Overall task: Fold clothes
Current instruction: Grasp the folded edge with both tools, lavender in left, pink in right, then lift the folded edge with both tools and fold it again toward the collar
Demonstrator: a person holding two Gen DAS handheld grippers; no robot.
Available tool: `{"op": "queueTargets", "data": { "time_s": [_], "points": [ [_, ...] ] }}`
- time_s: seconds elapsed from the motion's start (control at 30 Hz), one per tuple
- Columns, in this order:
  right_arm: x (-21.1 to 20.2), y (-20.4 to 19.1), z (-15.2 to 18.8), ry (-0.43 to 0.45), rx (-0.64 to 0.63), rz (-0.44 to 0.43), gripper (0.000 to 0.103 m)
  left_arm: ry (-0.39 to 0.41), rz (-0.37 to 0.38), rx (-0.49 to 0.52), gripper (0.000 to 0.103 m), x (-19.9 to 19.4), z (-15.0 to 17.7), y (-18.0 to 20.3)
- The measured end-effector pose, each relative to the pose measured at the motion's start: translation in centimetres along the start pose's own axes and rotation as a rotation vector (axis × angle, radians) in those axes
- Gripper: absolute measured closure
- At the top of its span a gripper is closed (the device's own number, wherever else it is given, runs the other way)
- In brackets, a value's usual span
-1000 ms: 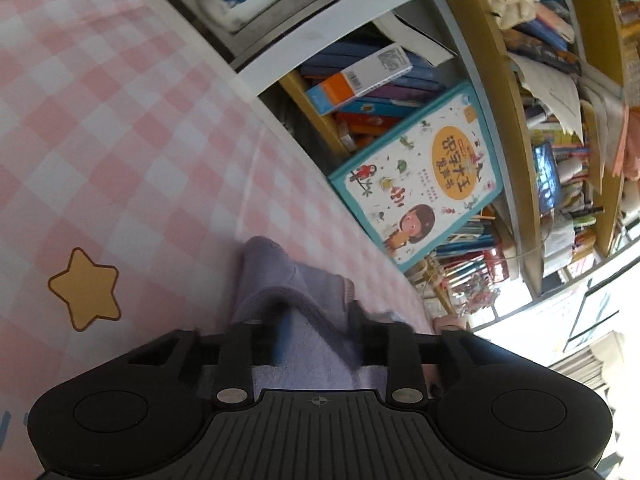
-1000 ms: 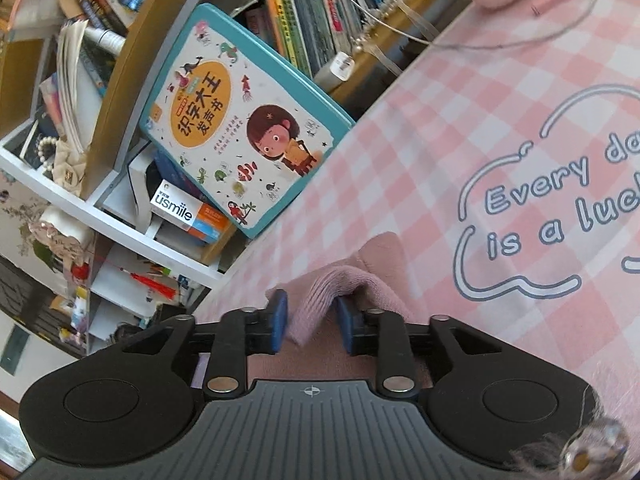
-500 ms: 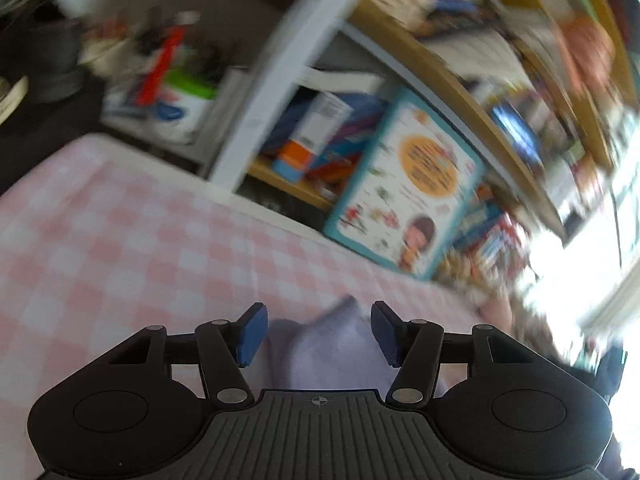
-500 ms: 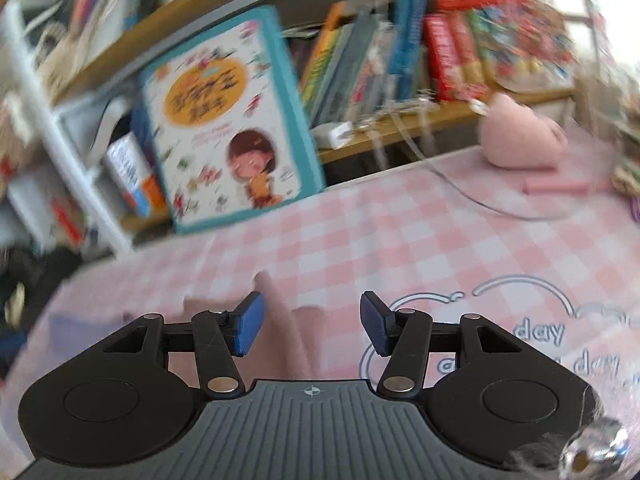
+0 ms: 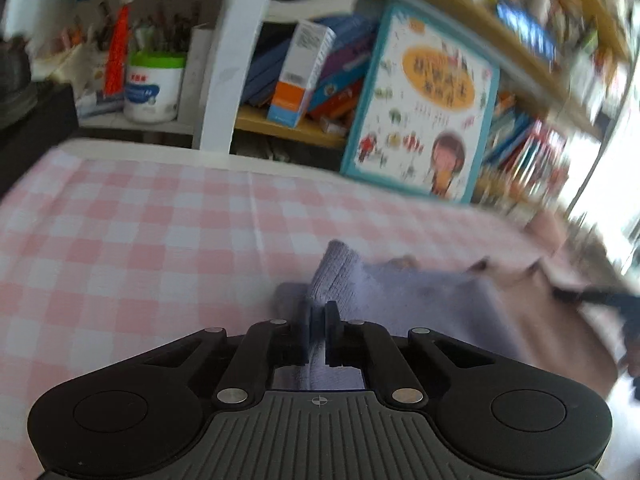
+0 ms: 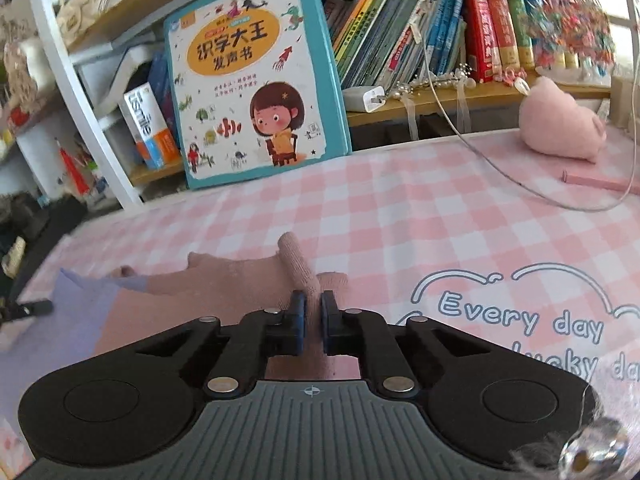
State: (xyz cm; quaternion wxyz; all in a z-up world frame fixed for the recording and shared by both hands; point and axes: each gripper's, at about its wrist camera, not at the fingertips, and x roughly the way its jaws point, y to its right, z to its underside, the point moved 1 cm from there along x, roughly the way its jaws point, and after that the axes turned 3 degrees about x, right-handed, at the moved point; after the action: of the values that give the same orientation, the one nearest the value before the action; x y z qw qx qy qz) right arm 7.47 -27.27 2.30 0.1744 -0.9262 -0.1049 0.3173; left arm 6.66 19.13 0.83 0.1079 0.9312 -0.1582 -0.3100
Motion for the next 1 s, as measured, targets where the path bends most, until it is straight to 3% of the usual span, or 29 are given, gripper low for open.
{"op": "queueTargets", "data": {
  "time_s": [0.1,0.13,0.3,0.43,0.5,0.53,0.57,0.67,0.8,0.83,0.87,1.0],
  "points": [
    [-1.9,0.8,-0.3,0.069,0.078,-0.102,0.096,0.056,0.062,-0.068,0.099,-1.7,0.2,-0.5],
    [-2.3,0.9,-0.3,0.08,0.089,-0.118,0.096,0.047,0.05,-0.061,0.099,-1.6,0.3,-0.4],
    [0.3,0.7,0.7,-0.027,0.008,0.0,0.095,-0.007,-0.007,-0.05,0.098,0.0,1.0,-0.8],
    [0.3,1.0,0.6,-0.019,0.023,-0.009,0.093,0.004,-0.005,-0.058,0.094,-0.2,0.8,-0.9],
    [0.3,0.8,0.4,-0.016,-0.01,0.002,0.087,0.016,-0.015,-0.003,0.091,-0.5,0.4,-0.3],
    [0.3,0.7,0.3,-0.013,-0.033,0.01,0.084,0.02,-0.016,0.024,0.084,-0.5,0.2,0.1],
    [0.3,0.5,0.2,-0.011,-0.057,0.017,0.082,0.024,-0.016,0.05,0.076,-0.6,-0.1,0.5],
    [0.6,-0.1,-0.1,-0.006,-0.099,0.022,0.083,0.015,-0.01,0.095,0.066,0.2,-0.5,1.3],
    [1.5,-0.5,-0.7,-0.009,-0.128,0.017,0.083,-0.037,-0.033,0.125,0.069,1.9,-0.7,1.8],
    [1.7,-0.5,-0.8,-0.012,-0.13,0.014,0.085,-0.05,-0.035,0.117,0.079,2.1,-0.7,1.6],
    [1.8,-0.4,-0.8,-0.017,-0.123,0.003,0.091,-0.063,-0.036,0.108,0.098,2.4,-0.6,1.4],
    [1.8,0.3,-0.7,-0.024,-0.075,-0.043,0.097,0.014,0.043,-0.032,0.099,0.6,-0.7,-0.2]
  ]
}}
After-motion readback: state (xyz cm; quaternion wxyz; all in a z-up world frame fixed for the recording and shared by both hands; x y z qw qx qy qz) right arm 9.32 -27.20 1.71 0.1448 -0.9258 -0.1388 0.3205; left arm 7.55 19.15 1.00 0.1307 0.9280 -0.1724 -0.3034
